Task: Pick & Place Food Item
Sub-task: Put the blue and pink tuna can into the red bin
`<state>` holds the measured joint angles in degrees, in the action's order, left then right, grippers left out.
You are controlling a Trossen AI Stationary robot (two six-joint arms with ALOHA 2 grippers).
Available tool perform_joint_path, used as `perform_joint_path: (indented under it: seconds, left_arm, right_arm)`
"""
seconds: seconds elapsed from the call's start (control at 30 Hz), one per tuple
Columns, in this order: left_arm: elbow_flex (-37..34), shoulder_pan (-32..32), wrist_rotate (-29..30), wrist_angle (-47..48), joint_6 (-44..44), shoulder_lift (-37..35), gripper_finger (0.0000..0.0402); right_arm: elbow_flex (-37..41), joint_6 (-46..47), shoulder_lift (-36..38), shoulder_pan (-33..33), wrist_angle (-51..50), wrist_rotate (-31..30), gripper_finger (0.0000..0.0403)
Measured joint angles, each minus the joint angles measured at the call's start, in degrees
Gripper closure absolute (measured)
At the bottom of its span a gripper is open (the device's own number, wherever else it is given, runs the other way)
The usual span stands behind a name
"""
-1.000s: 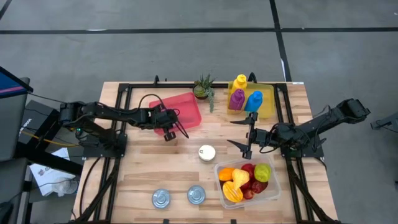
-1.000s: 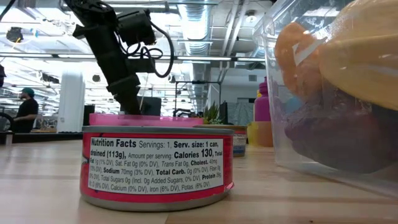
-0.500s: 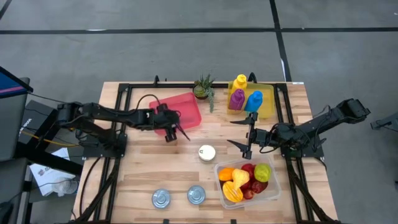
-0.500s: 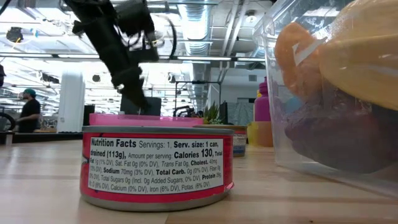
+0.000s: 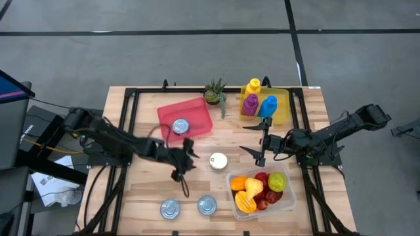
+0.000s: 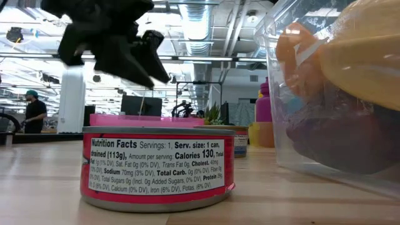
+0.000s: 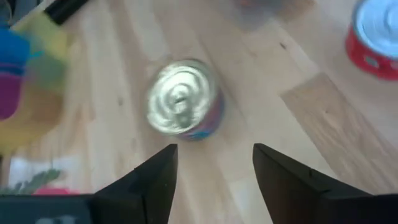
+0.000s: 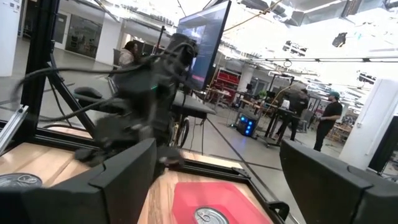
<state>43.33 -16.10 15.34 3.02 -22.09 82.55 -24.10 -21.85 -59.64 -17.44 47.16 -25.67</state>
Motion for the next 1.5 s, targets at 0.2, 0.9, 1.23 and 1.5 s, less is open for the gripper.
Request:
perform_joint_path:
  seconds: [0.2, 0.9, 1.23, 1.5]
  left_arm:
    - [-0.02, -3.69, 6.77, -6.84, -5.86, 8.10, 0.0172]
    - [5.05, -1.38, 5.04, -14.60, -15.31, 18.98, 0.0157]
    - [7.08, 0.76, 4.43, -14.90, -16.55, 23.38, 0.0205]
    - [7.08, 0.76, 6.38, -14.97, -16.88, 22.92, 0.0325]
  right_arm:
    - [0.00, 0.23, 0.00, -0.01, 0.00, -0.15, 0.0075]
    - [0.00, 0.37, 0.00, -0.01, 0.07, -0.13, 0.0075]
    - [0.00, 0.37, 0.00, -0.01, 0.04, -0.13, 0.0075]
    - [0.00, 0.37, 0.00, -0.05, 0.00, -0.13, 0.0075]
